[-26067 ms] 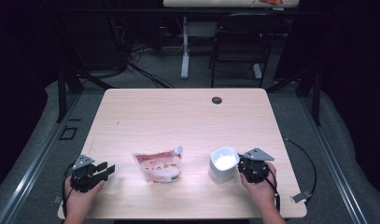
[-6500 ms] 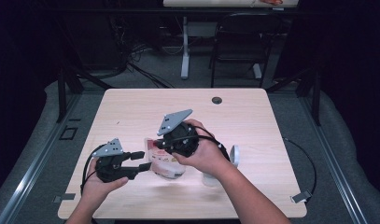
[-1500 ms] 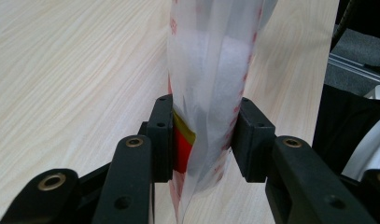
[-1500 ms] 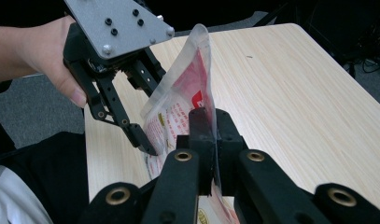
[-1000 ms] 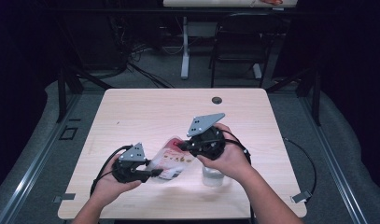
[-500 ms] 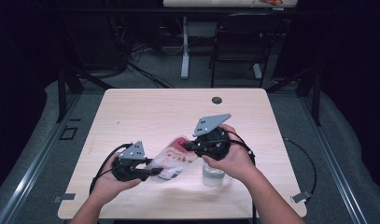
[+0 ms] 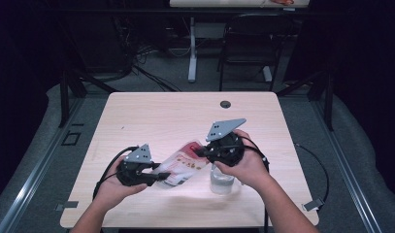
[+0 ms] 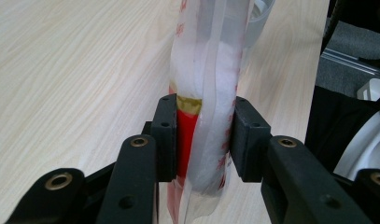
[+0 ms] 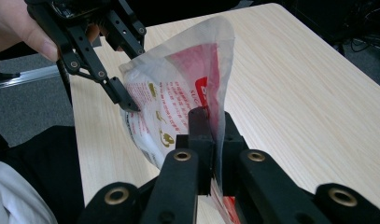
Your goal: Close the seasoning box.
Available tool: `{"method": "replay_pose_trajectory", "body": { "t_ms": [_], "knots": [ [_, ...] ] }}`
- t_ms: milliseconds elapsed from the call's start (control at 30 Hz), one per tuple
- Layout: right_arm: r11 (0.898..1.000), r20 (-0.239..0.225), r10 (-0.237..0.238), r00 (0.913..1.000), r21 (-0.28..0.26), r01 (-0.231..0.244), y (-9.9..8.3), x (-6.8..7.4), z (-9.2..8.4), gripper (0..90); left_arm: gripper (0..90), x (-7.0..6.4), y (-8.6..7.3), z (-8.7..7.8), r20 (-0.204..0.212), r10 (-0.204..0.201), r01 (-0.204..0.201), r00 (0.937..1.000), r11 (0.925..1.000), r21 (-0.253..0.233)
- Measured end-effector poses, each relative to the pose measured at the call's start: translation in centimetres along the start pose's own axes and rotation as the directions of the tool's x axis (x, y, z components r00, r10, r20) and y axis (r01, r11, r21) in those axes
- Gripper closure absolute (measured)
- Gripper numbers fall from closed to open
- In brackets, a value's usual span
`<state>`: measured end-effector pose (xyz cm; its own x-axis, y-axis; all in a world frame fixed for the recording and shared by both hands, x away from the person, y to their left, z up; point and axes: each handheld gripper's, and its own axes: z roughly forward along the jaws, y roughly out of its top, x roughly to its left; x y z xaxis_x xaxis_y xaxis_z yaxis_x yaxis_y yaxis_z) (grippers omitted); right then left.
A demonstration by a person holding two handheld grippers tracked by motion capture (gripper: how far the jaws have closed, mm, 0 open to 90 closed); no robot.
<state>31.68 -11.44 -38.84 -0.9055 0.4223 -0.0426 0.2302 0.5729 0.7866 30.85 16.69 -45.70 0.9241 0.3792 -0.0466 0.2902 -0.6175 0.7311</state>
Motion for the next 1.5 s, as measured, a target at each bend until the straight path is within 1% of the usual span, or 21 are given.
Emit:
{"method": "replay_pose_trajectory", "body": {
  "t_ms": [233, 333, 367, 433, 600, 733, 767, 800, 833, 1000, 1067, 1233, 1333, 1367, 1400, 1433, 1467, 1500],
  "knots": [
    [1.000, 0.005, 0.015, 0.9999, -0.006, -0.015, -0.2, -0.3, -0.4, 86.0, 66.9, 0.0, 0.5, 0.0, 0.010, 0.007, -0.007, 0.9999, 1.0000, 0.002],
    [1.000, -0.004, 0.024, 0.9997, -0.012, -0.024, -0.3, -0.4, -0.6, 85.0, 67.2, 0.0, 0.6, -0.1, 0.012, 0.016, -0.016, 0.9998, 0.9998, 0.010],
    [0.999, -0.005, 0.030, 0.9995, -0.014, -0.030, -0.4, -0.5, -0.6, 82.7, 67.3, 0.0, 0.6, -0.1, 0.013, 0.017, -0.017, 0.9998, 0.9998, 0.010],
    [0.999, -0.005, 0.032, 0.9995, -0.015, -0.032, -0.5, -0.5, -0.7, 82.6, 67.4, -0.1, 0.6, -0.1, 0.014, 0.017, -0.018, 0.9998, 0.9998, 0.012],
    [0.999, 0.000, 0.033, 0.9995, -0.024, -0.033, -0.6, -0.7, -1.2, 78.3, 67.6, -0.1, 0.7, 0.0, 0.018, 0.018, -0.018, 0.9997, 0.9997, 0.015],
    [0.998, -0.003, 0.036, 0.9993, -0.042, -0.037, -0.5, -0.8, -1.6, 75.0, 67.7, -0.1, 0.8, 0.1, 0.008, 0.024, -0.025, 0.9997, 0.9991, 0.034],
    [0.998, 0.004, 0.032, 0.9995, -0.052, -0.032, -0.2, -0.7, -2.0, 73.1, 67.8, -0.1, 0.7, 0.1, 0.004, 0.022, -0.022, 0.9998, 0.9991, 0.037],
    [0.998, 0.004, 0.032, 0.9995, -0.052, -0.032, -0.2, -0.7, -2.0, 73.1, 67.8, 0.0, 0.7, 0.2, 0.002, 0.023, -0.023, 0.9997, 0.9989, 0.039],
    [0.998, 0.009, 0.022, 0.9997, -0.054, -0.022, 0.0, -0.6, -2.3, 72.0, 67.8, 0.0, 0.6, 0.2, 0.005, 0.019, -0.019, 0.9998, 0.9991, 0.038],
    [0.999, 0.017, 0.003, 0.9998, -0.053, -0.002, 0.8, -0.3, -2.4, 69.7, 68.0, -0.1, 0.7, 0.2, 0.011, 0.022, -0.022, 0.9997, 0.9990, 0.038],
    [0.999, 0.011, -0.007, 0.9999, -0.048, 0.007, 1.3, -0.2, -2.3, 68.5, 68.0, -0.1, 0.8, 0.3, 0.013, 0.027, -0.028, 0.9995, 0.9987, 0.042],
    [1.000, 0.010, -0.016, 0.9998, -0.024, 0.016, 1.7, -0.1, -1.8, 68.8, 68.0, -0.1, 0.8, 0.3, 0.011, 0.029, -0.030, 0.9995, 0.9987, 0.042],
    [1.000, 0.006, -0.011, 0.9999, -0.014, 0.011, 1.7, -0.3, -1.6, 69.4, 68.1, -0.1, 0.8, 0.2, 0.015, 0.030, -0.031, 0.9994, 0.9987, 0.039],
    [1.000, -0.001, -0.005, 1.0000, -0.003, 0.005, 1.6, -0.3, -1.4, 70.7, 68.2, -0.1, 0.8, 0.2, 0.016, 0.032, -0.033, 0.9993, 0.9986, 0.041],
    [1.000, -0.001, -0.005, 1.0000, -0.003, 0.005, 1.6, -0.3, -1.4, 70.7, 68.2, -0.1, 0.8, 0.2, 0.017, 0.033, -0.034, 0.9993, 0.9986, 0.041],
    [1.000, 0.001, -0.007, 1.0000, 0.008, 0.007, 1.5, -0.4, -1.2, 74.4, 68.3, -0.1, 0.9, 0.2, 0.017, 0.036, -0.037, 0.9992, 0.9984, 0.044],
    [1.000, 0.003, -0.007, 1.0000, 0.012, 0.007, 1.5, -0.4, -1.1, 76.3, 68.3, -0.1, 0.9, 0.3, 0.017, 0.038, -0.039, 0.9991, 0.9983, 0.043],
    [1.000, 0.003, -0.007, 1.0000, 0.012, 0.007, 1.5, -0.4, -1.1, 76.3, 68.3, -0.1, 0.9, 0.3, 0.017, 0.038, -0.039, 0.9991, 0.9983, 0.043]
  ]
}}
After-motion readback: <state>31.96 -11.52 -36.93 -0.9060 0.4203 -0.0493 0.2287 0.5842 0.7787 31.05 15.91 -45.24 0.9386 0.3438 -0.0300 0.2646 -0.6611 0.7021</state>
